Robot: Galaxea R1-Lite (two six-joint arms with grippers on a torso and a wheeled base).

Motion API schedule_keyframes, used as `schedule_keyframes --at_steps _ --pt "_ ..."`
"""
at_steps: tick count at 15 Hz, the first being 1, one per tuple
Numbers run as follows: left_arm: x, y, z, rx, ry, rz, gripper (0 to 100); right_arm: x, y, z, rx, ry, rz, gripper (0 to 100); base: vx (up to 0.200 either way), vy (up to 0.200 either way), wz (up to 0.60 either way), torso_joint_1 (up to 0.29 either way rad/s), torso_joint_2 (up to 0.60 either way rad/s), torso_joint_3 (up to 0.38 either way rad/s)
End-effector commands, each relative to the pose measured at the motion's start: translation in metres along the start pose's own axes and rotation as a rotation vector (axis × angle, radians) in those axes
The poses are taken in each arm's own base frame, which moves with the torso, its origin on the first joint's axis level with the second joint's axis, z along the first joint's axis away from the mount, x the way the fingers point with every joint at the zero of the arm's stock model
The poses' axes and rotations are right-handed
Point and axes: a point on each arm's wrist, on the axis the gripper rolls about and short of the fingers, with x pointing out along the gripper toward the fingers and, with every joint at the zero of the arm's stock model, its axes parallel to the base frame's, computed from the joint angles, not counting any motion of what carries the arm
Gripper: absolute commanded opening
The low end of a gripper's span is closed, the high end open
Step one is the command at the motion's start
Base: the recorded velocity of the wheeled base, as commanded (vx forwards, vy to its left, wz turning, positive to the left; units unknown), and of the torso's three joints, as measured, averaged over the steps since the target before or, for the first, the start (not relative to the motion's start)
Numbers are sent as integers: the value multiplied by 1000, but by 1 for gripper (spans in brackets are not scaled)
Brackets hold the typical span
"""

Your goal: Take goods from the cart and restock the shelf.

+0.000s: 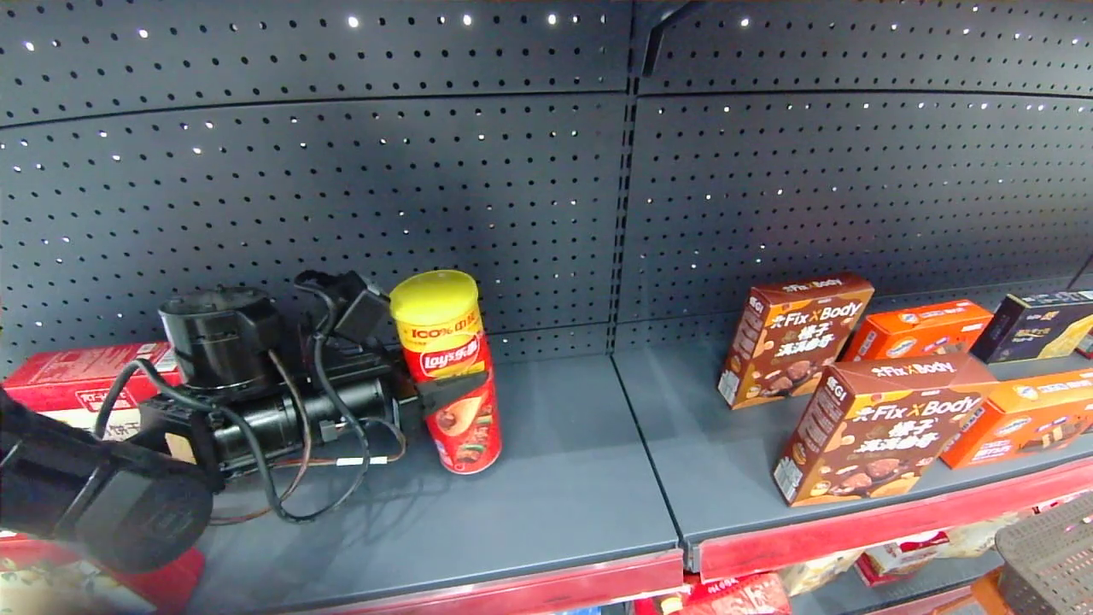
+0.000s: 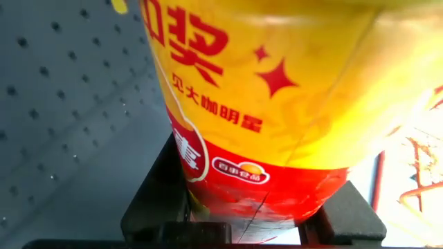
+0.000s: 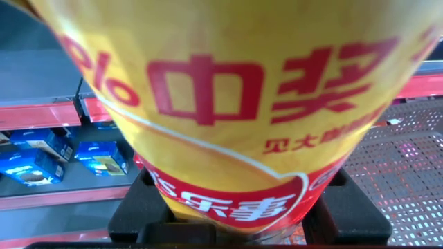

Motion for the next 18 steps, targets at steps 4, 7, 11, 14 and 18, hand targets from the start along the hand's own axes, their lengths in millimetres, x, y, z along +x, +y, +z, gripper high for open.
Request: schedule_keyframes --at_steps 4,7,11,14,18 --pt "-31 -26 6 15 -20 -7 0 -1 0 0 0 -5 -3 0 0 0 0 0 0 0" --pt "-36 -38 6 15 -17 -31 0 -1 0 0 0 -7 -3 0 0 0 0 0 0 0" --pt "-38 -47 3 11 -9 -61 0 -1 0 0 0 -8 -4 0 0 0 0 0 0 0" --pt "-40 -52 -1 7 3 -73 0 -1 0 0 0 -8 -4 0 0 0 0 0 0 0" --pt "-45 -60 -14 -19 48 -89 0 -1 0 0 0 -7 -3 0 0 0 0 0 0 0"
